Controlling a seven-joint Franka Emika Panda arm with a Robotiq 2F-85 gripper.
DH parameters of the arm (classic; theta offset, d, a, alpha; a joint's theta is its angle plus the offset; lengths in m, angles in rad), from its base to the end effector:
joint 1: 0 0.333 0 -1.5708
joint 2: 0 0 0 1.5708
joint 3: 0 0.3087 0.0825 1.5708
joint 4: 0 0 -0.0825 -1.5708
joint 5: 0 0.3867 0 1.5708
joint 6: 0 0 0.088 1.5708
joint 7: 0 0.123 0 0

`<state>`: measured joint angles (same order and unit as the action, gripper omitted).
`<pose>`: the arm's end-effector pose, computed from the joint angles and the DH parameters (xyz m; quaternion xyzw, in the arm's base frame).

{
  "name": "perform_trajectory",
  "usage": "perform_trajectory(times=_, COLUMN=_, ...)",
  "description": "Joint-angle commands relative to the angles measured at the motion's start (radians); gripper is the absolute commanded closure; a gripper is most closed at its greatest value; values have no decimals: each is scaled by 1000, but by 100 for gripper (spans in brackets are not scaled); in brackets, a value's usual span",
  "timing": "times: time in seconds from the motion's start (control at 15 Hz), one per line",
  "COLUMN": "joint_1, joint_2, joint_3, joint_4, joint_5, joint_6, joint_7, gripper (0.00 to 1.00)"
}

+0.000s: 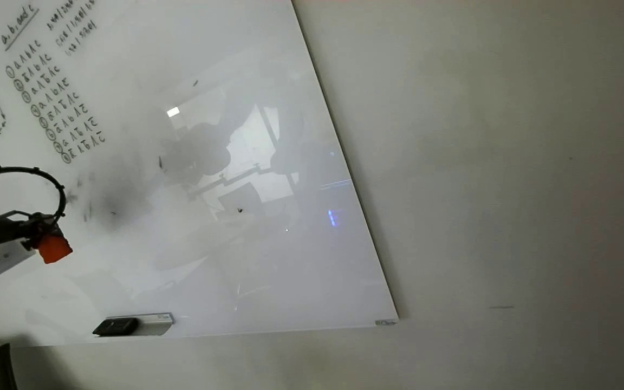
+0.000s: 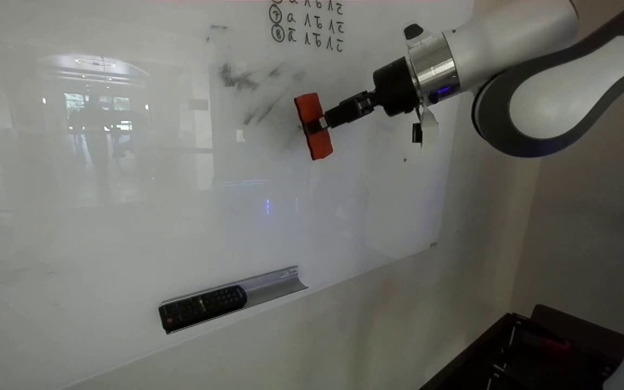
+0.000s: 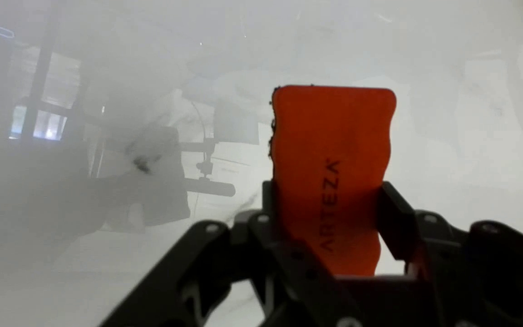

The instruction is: Pick up the eraser and wipe the white board with it.

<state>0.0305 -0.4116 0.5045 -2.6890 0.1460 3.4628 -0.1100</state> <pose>0.3931 0.2254 0.4748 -0.8046 -0.2339 -0.5441 0.0422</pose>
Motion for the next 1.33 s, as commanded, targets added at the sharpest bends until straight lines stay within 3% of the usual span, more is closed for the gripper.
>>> perform_trajectory(times=0.0, joint_1=-31, joint_2=-11, joint_3=67, joint_4=-40, joint_5=21, joint_6=0, joint_7=44, gripper=71)
perform_trajectory(times=0.4, joint_1=-106, joint_2=20, joint_3=152, joint_4=-60, joint_5=10, joint_6=-1, joint_7=77, gripper=71)
perform_trajectory(times=0.93, joint_1=-195, joint_2=130, joint_3=175, joint_4=-30, joint_5=-11, joint_6=-2, joint_7=59, gripper=71)
perform_trajectory(times=1.27, joint_1=-296, joint_2=170, joint_3=277, joint_4=-19, joint_5=-4, joint_6=-2, joint_7=29, gripper=71)
